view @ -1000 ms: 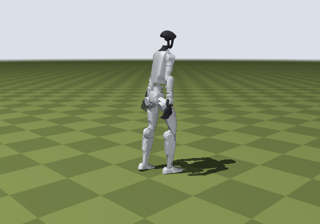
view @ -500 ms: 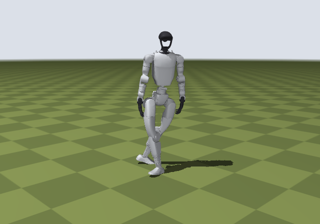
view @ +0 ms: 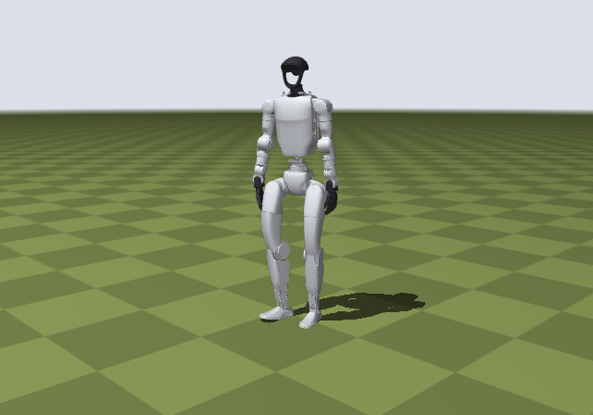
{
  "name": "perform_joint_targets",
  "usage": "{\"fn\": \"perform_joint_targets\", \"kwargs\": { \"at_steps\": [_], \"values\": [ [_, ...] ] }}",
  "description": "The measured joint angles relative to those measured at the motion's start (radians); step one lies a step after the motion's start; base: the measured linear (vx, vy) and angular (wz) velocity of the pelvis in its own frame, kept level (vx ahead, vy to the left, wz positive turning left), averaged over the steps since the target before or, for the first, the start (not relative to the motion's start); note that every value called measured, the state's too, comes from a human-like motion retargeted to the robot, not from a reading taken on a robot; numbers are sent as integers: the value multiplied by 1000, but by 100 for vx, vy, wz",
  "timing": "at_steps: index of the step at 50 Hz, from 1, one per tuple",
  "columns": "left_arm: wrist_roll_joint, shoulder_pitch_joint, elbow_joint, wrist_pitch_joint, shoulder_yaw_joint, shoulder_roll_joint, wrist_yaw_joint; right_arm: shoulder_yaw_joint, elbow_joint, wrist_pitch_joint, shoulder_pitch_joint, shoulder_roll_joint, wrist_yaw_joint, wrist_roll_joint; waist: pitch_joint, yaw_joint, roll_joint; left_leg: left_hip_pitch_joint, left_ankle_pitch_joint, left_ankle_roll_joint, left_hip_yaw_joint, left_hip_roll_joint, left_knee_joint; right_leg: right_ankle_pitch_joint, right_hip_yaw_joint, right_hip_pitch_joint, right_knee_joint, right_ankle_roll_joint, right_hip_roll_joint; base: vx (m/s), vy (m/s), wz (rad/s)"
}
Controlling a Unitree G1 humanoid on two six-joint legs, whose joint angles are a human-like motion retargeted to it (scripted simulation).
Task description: In place motions
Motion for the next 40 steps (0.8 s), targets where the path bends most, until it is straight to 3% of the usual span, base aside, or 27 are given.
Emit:
{"fn": "perform_joint_targets", "kwargs": {
  "at_steps": [2,3,4,7,15,27,30,34,35,40],
  "values": [
    [2,-5,-1,0,-1,-6,-5,-14,36,5,7,-6,1,22,-19,-24,10,15,-14,2,-5,-10,6,33,22,-6,17,-8,0,27,22,-83],
    [1,-7,-3,0,2,-9,-9,-19,59,10,9,-9,0,31,-29,-42,18,41,-44,-10,138,45,-4,77,24,-13,23,-21,1,24,17,-64],
    [1,-10,-3,1,6,-12,-15,-25,82,17,12,-12,-4,39,-36,-57,27,60,-55,-7,182,60,-16,117,31,-14,23,-39,6,21,14,-67],
    [3,-28,-3,3,14,-18,-27,-54,150,40,26,-18,-24,66,-45,-94,51,91,-51,8,123,32,-55,178,62,-6,-1,-69,30,13,16,-65],
    [29,-61,-63,-8,-2,-6,-61,-122,289,55,90,-33,-36,176,-91,-114,61,111,-71,15,188,28,-72,227,141,-29,-33,-40,40,13,9,-53],
    [63,-54,-51,-5,-9,-6,-73,-124,289,59,116,-27,-36,174,-70,-167,85,89,-33,-5,140,50,-52,202,151,-42,61,-52,51,4,2,27],
    [79,-47,-42,-5,-13,-7,-72,-119,289,55,104,-24,-33,175,-57,-181,87,69,-9,-15,87,53,-41,216,300,-55,92,-59,85,1,-6,139],
    [90,-42,-38,-5,-18,1,-69,-104,282,46,85,-23,-28,168,-38,-197,86,35,28,-32,7,45,-29,217,464,-55,115,-8,101,1,-8,186],
    [94,-42,-39,-4,-21,4,-70,-97,279,46,80,-24,-25,169,-29,-195,83,28,40,-34,-14,39,-26,212,459,-47,114,10,88,-3,-6,192],
    [99,-71,-71,-1,-37,23,-71,-85,243,58,35,-38,3,155,25,-58,41,3,127,-56,-32,-9,-46,181,306,-10,87,-48,29,-16,-2,155]
  ]
}}
